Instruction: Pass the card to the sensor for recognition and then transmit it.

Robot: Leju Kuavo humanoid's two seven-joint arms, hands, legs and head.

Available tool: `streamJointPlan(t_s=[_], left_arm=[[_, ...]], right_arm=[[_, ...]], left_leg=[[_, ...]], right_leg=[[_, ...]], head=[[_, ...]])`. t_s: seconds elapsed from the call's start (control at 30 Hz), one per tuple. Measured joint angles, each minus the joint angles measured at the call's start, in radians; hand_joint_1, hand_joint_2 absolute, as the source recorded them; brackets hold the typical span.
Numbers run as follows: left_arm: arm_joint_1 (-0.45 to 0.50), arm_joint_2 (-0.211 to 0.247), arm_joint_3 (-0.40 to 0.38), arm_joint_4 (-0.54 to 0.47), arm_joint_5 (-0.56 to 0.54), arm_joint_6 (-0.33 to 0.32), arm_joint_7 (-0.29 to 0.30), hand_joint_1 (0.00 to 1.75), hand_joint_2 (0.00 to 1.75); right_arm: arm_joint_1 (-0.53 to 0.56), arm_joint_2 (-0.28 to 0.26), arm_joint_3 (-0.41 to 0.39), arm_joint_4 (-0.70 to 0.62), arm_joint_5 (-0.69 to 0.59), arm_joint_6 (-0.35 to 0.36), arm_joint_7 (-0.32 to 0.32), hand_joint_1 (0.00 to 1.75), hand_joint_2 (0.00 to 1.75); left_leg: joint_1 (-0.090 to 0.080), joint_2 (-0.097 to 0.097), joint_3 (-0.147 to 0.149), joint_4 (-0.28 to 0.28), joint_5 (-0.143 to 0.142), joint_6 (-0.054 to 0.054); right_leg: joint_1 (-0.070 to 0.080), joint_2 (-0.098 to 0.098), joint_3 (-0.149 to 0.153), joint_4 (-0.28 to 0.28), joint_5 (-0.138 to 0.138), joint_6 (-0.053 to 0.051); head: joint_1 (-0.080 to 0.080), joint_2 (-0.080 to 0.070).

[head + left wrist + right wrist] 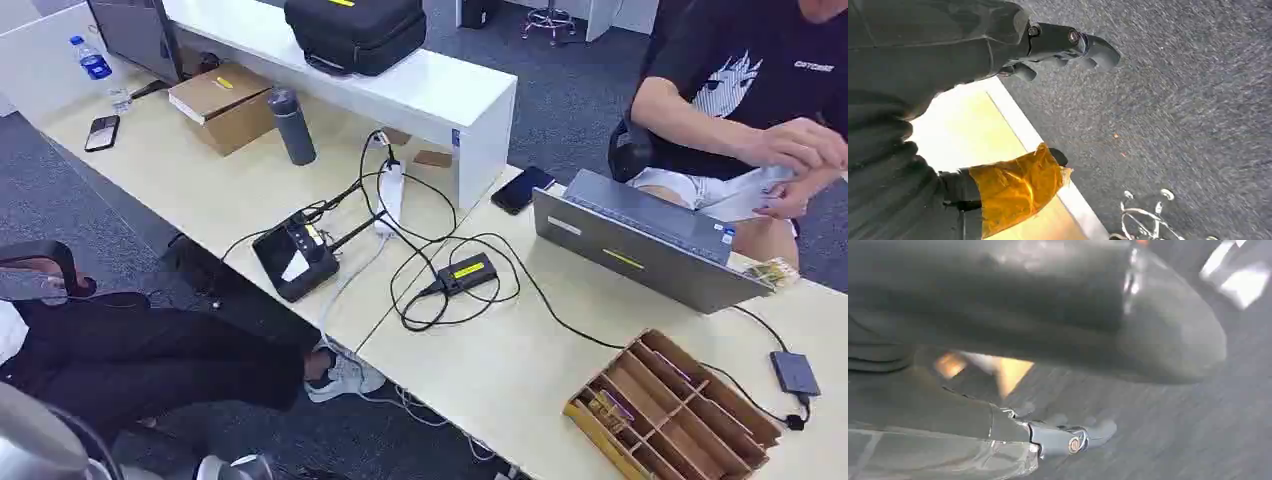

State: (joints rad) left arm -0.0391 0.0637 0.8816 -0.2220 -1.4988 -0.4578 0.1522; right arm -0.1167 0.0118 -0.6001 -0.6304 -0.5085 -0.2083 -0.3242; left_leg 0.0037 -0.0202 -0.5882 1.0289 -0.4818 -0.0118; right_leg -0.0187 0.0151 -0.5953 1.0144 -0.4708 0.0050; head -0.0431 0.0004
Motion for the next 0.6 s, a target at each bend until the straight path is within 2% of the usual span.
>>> streamJointPlan(t_s=[0.1,0.17,0.37,0.47,0.6], left_arm=[[0.001,0.001,0.000,0.000,0.000,-0.004,0.000,0.00,1.75],[0.001,0.002,0.000,0.000,-0.002,-0.005,0.000,0.00,1.75],[0.001,0.003,0.000,0.000,-0.002,-0.001,0.002,0.00,1.75],[0.002,0.003,0.000,0.000,-0.003,0.006,0.003,0.00,1.75],[0.002,0.003,0.000,0.000,0.000,0.016,0.003,0.00,1.75]], right_arm=[[0.002,-0.011,-0.019,0.122,0.003,0.034,0.049,0.00,0.00],[0.002,-0.012,-0.029,0.179,-0.008,0.066,0.058,0.00,0.00],[-0.024,-0.018,-0.062,0.213,-0.015,0.070,0.001,0.00,0.00],[-0.016,-0.008,-0.077,0.131,0.003,0.009,-0.030,0.00,0.00],[0.040,0.073,-0.092,-0.197,0.104,-0.133,-0.039,0.00,0.00]], left_leg=[[0.000,-0.001,0.000,0.000,0.000,0.000],[0.000,0.000,0.000,0.000,0.000,0.000],[0.000,0.001,0.000,0.000,0.000,0.000],[0.000,-0.001,0.000,0.000,0.000,0.000],[0.000,-0.001,0.000,0.000,0.000,0.000]], right_leg=[[0.000,-0.001,0.000,0.000,0.000,0.000],[0.000,0.000,0.000,0.000,0.000,0.000],[0.000,0.000,0.000,0.000,0.000,0.000],[0.000,-0.001,0.001,0.000,0.000,0.000],[0.000,-0.001,0.001,0.001,0.000,0.000]], head=[[0.000,0.000],[0.000,0.000],[0.000,0.000],[0.000,0.000],[0.000,0.000]])
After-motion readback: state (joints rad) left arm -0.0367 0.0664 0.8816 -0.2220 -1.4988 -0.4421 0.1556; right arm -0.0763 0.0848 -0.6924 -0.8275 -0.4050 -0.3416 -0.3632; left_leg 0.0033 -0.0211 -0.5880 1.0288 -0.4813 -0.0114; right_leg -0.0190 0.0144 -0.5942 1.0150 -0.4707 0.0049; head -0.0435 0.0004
